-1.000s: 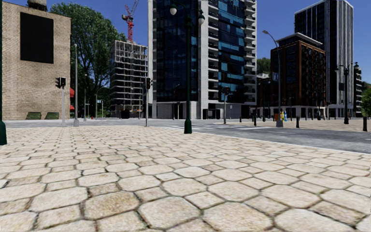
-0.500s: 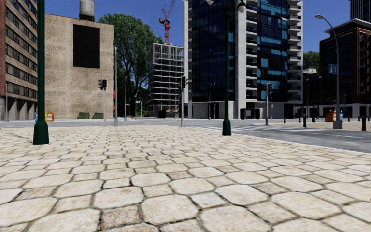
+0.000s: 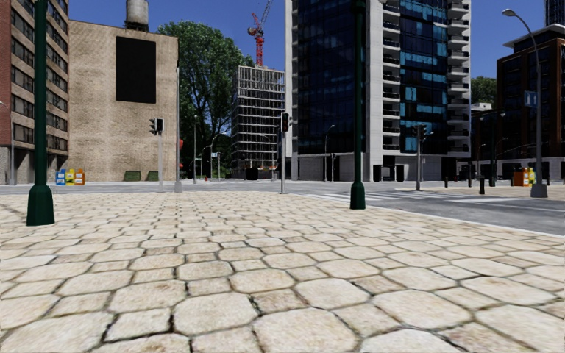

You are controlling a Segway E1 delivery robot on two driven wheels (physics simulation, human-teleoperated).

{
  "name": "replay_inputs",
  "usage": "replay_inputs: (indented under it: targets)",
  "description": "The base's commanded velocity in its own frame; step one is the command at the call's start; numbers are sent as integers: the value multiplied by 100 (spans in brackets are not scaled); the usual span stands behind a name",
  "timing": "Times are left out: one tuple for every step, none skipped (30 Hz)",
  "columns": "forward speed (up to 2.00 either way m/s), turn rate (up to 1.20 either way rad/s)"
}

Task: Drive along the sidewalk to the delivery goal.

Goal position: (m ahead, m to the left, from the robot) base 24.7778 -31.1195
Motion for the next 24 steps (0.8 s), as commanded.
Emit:
replay_inputs:
  targets:
    - [133, 0]
    - [133, 0]
    - [130, 0]
    - [129, 0]
    - [129, 0]
    - [139, 0]
    - [139, 0]
    - [149, 0]
    - [152, 0]
    - [153, 0]
    - [153, 0]
    - [154, 21]
    - [154, 46]
    - [154, 57]
    - [154, 57]
    - [154, 60]
    - [154, 60]
    - [154, 60]
    - [154, 60]
    - [154, 60]
    - [154, 56]
    - [154, 52]
    - [154, 52]
    - [154, 51]
